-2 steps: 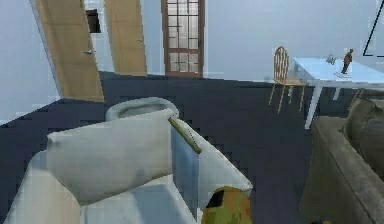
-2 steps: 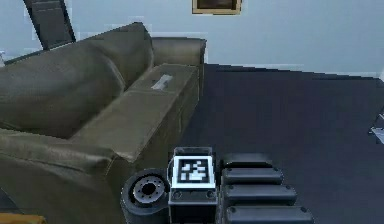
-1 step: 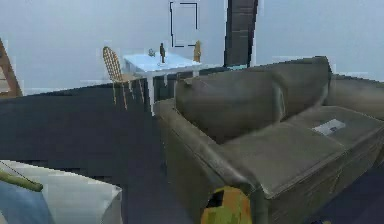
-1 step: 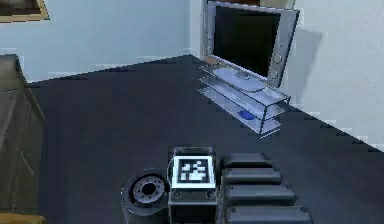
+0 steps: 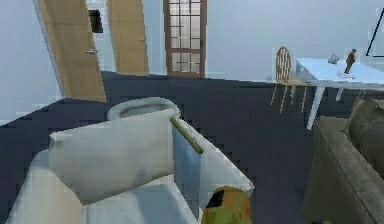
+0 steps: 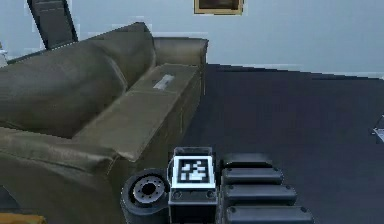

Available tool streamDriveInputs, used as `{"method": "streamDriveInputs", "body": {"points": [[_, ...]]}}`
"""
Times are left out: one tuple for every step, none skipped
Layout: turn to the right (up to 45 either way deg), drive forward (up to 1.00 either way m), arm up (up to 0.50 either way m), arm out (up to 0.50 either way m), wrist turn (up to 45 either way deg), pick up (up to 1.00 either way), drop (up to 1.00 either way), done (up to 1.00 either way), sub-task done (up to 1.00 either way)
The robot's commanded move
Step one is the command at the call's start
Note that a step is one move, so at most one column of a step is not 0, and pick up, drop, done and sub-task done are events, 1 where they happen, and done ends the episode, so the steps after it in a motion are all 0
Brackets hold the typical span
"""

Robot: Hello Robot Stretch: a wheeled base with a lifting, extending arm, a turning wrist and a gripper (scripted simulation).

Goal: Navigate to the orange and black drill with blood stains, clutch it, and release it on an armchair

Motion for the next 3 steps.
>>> {"method": "streamDriveInputs", "body": {"points": [[-45.0,0.0,0.0,0.0,0.0,0.0,0.0,0.0,0.0],[-33.0,0.0,0.0,0.0,0.0,0.0,0.0,0.0,0.0],[0.0,0.5,0.0,0.0,0.0,0.0,0.0,0.0,0.0]]}}
